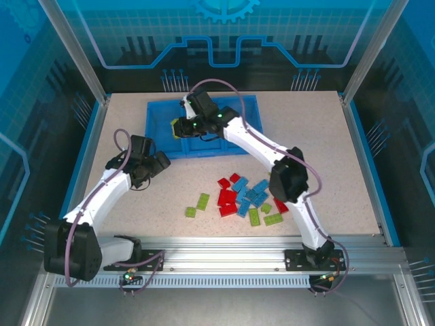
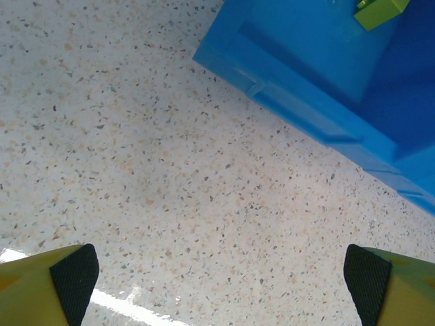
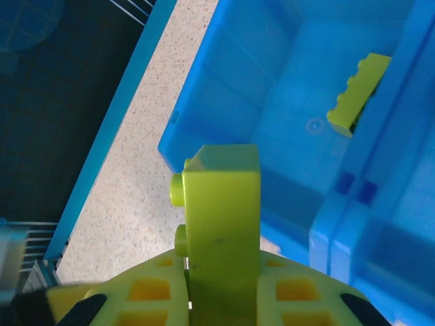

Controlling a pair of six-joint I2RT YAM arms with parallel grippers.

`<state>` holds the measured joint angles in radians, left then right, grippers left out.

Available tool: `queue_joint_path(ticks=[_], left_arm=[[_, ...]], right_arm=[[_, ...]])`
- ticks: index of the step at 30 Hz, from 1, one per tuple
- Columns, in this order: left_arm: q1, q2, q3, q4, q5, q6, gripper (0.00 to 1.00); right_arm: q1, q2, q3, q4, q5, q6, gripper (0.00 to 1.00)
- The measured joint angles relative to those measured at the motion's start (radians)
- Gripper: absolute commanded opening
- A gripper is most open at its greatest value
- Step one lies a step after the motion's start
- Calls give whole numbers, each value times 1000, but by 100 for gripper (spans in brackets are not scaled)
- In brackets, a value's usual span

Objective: Sort the legos into containers by color

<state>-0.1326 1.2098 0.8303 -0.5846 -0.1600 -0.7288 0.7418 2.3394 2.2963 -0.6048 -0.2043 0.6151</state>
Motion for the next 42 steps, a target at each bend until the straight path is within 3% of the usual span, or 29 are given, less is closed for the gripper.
queue_joint_path(ticks=[7, 16, 18, 23, 25, 27, 32, 35, 38, 42], left_arm=[[-1, -44, -44, -26, 2, -19, 98], [-63, -93, -112, -45, 8, -68, 98], [-89, -93, -113, -50, 7, -79, 99], [-142, -93, -113, -51, 0, -90, 99], [-144, -94, -113, -51, -3, -99, 99], [-144, -101, -113, -53, -7, -105, 99], [-143, -129, -113, -63, -28, -108, 99], [-143, -132, -113, -65, -35, -108, 99], [-143, -132, -113, -65, -38, -108, 99], [-143, -132, -113, -66, -38, -108, 99]], right_arm=[[0, 218, 239, -79, -38, 85, 21], [5, 230, 277, -86, -51, 146, 64], [8, 229, 280, -80, -64, 148, 70], [16, 217, 277, -88, -50, 113, 71], [18, 184, 245, -114, -8, 82, 68], [16, 109, 160, -151, 66, 49, 63], [-40, -150, -129, -216, 267, -19, 68], [-114, -228, -213, -233, 330, -48, 69], [-175, -227, -241, -242, 379, -71, 70], [-177, -168, -232, -275, 410, -85, 69]])
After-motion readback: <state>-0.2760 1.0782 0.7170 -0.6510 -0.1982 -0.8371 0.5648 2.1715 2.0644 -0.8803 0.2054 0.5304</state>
